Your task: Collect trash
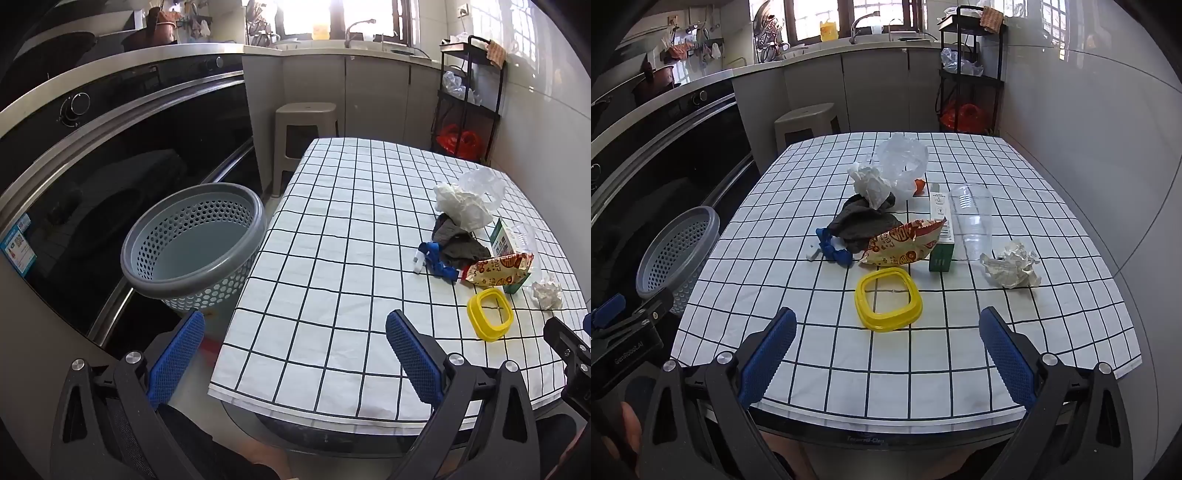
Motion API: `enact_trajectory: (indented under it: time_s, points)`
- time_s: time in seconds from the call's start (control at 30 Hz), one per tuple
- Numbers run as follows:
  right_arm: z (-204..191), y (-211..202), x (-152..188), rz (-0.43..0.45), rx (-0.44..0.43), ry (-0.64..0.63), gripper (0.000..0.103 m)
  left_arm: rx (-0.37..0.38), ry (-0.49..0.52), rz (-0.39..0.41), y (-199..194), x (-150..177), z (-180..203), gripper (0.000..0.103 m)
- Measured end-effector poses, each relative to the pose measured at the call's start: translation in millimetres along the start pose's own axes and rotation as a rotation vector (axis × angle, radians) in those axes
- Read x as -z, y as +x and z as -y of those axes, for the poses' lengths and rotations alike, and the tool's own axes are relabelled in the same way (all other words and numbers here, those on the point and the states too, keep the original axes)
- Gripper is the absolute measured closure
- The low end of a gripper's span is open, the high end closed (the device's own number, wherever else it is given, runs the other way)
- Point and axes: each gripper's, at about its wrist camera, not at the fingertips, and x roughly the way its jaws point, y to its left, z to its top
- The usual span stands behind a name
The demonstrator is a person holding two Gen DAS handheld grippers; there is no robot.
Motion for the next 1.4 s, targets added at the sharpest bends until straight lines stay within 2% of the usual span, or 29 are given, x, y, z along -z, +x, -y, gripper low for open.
enact_trajectory:
  time_s: [1.4]
  points:
    - [-4,-17,3,0.037,-0.013,-0.003,0.008,0.001,-0.009,0.044,-18,1,-5,0.006]
